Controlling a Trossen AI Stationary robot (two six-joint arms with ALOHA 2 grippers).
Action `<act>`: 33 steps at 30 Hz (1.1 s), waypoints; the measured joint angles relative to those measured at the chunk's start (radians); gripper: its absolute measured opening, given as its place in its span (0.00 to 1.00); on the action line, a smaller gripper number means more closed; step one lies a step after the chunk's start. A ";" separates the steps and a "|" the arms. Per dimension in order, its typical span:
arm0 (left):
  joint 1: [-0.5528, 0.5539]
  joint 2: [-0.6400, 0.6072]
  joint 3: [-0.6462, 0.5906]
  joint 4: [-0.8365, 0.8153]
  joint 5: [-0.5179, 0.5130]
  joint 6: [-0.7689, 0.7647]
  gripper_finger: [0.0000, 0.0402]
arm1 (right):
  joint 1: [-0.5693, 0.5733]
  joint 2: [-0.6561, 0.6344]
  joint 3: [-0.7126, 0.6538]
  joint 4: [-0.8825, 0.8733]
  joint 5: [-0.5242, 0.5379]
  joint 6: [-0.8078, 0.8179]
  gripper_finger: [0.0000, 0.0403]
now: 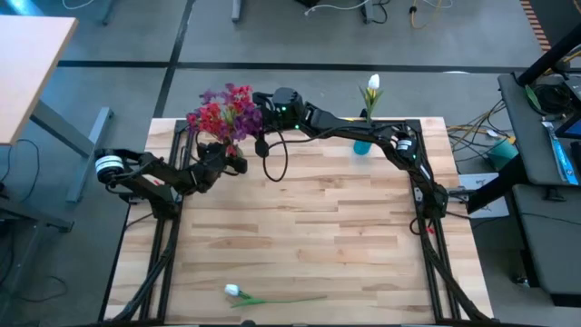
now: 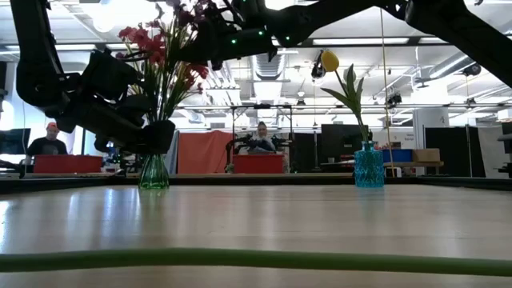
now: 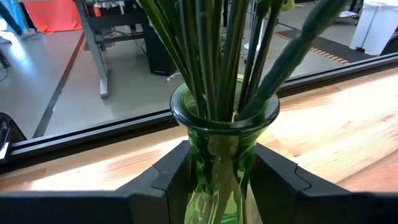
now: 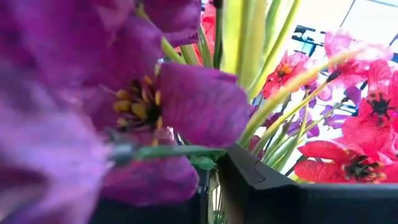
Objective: Sort flowers into vase by color
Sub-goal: Put the violet flowers into the green vase
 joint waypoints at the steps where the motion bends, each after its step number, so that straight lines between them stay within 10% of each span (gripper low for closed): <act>1: 0.000 0.000 0.000 0.000 0.000 0.000 0.32 | 0.000 0.000 0.000 0.000 0.000 0.000 0.03; 33: 0.000 0.000 0.000 0.000 0.004 0.019 0.32 | -0.011 0.127 -0.003 0.098 0.037 -0.043 0.02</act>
